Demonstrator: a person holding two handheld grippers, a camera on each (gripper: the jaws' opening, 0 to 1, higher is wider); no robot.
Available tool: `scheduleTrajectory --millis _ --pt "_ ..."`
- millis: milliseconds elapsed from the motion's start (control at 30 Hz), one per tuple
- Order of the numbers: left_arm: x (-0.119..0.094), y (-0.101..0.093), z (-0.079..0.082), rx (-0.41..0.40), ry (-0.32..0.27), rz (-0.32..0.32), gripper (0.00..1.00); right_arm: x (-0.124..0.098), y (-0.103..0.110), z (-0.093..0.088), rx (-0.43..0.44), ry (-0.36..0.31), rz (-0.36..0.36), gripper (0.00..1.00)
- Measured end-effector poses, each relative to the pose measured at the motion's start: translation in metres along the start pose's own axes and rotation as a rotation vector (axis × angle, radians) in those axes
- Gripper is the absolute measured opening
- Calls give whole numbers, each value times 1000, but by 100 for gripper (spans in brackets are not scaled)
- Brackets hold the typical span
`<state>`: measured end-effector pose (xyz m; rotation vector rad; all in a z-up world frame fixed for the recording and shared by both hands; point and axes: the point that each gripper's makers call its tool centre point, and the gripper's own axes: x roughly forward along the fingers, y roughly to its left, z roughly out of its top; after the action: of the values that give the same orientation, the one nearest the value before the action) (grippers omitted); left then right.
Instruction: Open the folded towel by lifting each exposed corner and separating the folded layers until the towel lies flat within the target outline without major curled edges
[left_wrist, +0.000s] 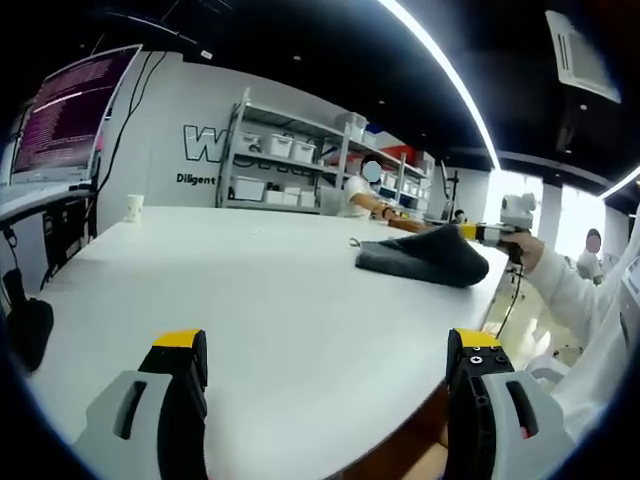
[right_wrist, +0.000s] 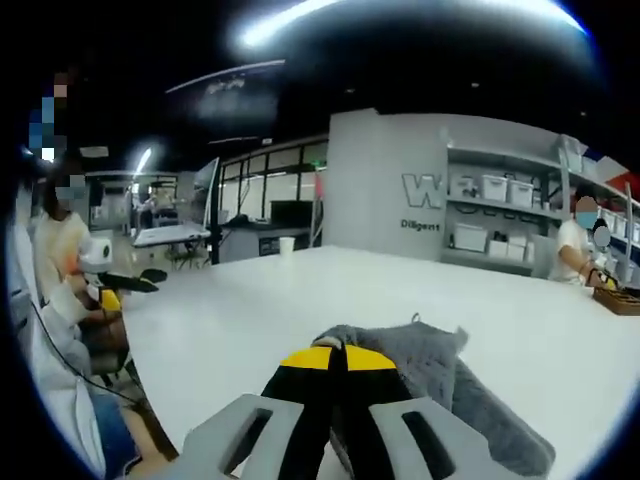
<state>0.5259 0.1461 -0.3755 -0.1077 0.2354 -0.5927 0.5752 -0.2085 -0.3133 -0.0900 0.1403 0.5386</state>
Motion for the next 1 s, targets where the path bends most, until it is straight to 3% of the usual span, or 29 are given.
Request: scheduleTrajectory --millis 333,500,1000 --pt "0 0 0 1 5 3 99 37 39 -14 -37 38 68 0" --pt "-1 1 0 -2 4 7 99 51 67 -19 -110 63 117 0" --pt "0 3 -4 -12 8 8 98 72 109 -30 -170 103 218 0"
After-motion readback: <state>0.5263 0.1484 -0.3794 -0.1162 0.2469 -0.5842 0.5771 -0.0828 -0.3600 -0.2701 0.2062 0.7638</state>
